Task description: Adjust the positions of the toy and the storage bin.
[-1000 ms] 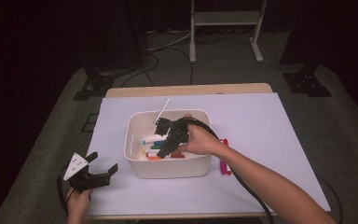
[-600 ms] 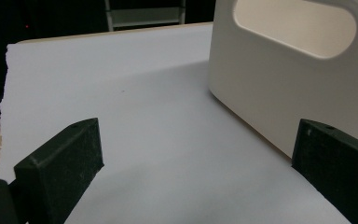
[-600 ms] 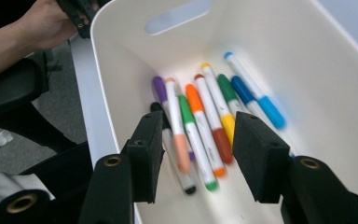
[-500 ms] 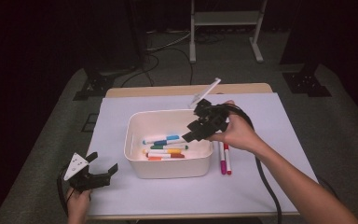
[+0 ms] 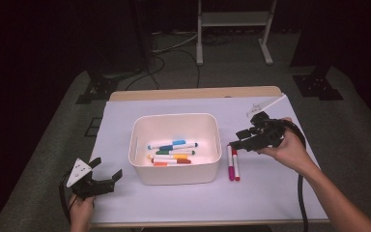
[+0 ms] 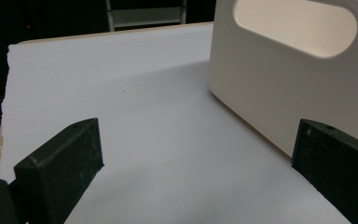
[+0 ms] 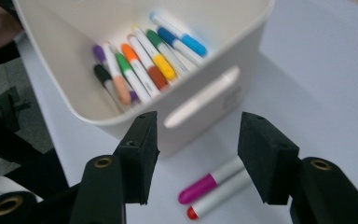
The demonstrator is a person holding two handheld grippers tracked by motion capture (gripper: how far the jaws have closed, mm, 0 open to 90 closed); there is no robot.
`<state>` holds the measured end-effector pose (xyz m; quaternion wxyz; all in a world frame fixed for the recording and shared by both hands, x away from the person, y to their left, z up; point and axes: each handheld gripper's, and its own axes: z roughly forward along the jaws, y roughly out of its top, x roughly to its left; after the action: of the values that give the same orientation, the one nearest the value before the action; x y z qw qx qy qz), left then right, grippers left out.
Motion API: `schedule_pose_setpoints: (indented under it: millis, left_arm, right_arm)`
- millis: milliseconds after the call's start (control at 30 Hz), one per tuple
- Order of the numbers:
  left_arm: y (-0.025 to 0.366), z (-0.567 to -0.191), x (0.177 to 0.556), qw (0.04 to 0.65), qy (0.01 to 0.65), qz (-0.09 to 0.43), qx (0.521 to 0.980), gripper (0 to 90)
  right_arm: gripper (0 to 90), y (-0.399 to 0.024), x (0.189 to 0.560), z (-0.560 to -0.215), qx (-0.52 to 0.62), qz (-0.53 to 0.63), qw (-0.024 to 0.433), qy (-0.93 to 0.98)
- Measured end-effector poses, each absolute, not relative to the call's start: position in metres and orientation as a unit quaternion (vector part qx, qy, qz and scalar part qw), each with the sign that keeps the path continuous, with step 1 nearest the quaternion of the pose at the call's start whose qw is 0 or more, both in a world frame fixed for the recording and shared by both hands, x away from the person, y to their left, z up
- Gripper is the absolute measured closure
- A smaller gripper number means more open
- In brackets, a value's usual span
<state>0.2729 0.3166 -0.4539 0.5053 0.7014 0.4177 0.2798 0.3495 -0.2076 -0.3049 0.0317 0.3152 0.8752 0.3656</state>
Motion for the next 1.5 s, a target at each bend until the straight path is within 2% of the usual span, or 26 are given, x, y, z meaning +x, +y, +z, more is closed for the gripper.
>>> schedule_pose_setpoints:
  millis: [233,567,800,1033,1133,1400,1500]
  left_arm:
    - [0.317,-0.454,0.273,0.505,0.418,0.279,0.702,0.5]
    - [0.317,-0.454,0.273,0.506,0.417,0.279,0.702,0.6]
    - [0.317,-0.454,0.273,0.507,0.416,0.278,0.702,0.6]
    - [0.317,-0.454,0.273,0.506,0.416,0.279,0.702,0.5]
    - [0.317,-0.454,0.273,0.505,0.416,0.279,0.703,0.5]
    - [0.316,-0.454,0.273,0.504,0.417,0.281,0.702,0.6]
    - [0.317,-0.454,0.273,0.504,0.417,0.28,0.702,0.5]
  right_arm:
    - [45.4,-0.222,0.357,-0.35,0.36,0.334,0.027,0.871]
    - [45.0,-0.211,0.375,-0.406,0.41,0.291,0.042,0.863]
    - [48.1,-0.208,0.384,-0.427,0.434,0.261,0.053,0.861]
    - [51.8,-0.225,0.377,-0.43,0.454,0.242,0.075,0.854]
    - [55.0,-0.237,0.371,-0.432,0.46,0.233,0.085,0.853]
    - [73.8,-0.264,0.36,-0.433,0.481,0.227,0.107,0.84]
    - [75.6,-0.269,0.36,-0.433,0.486,0.232,0.103,0.837]
